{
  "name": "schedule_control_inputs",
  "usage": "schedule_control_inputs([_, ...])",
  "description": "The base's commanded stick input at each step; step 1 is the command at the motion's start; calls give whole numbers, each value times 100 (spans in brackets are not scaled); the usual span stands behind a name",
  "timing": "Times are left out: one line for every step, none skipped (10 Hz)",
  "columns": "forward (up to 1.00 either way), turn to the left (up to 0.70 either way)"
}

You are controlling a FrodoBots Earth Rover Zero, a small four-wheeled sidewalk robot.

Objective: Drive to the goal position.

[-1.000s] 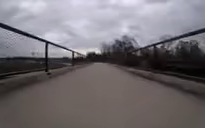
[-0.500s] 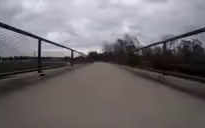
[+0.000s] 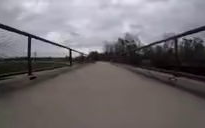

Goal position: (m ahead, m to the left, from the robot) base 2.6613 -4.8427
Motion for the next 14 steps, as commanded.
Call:
schedule_control_inputs([100, 0])
schedule_control_inputs([100, 0])
schedule_control_inputs([100, 0])
schedule_control_inputs([100, 0])
schedule_control_inputs([100, 0])
schedule_control_inputs([100, 0])
schedule_control_inputs([100, 0])
schedule_control_inputs([100, 0])
schedule_control_inputs([100, 0])
schedule_control_inputs([100, 0])
schedule_control_inputs([100, 0])
schedule_control_inputs([100, 0])
schedule_control_inputs([100, 0])
schedule_control_inputs([100, 0])
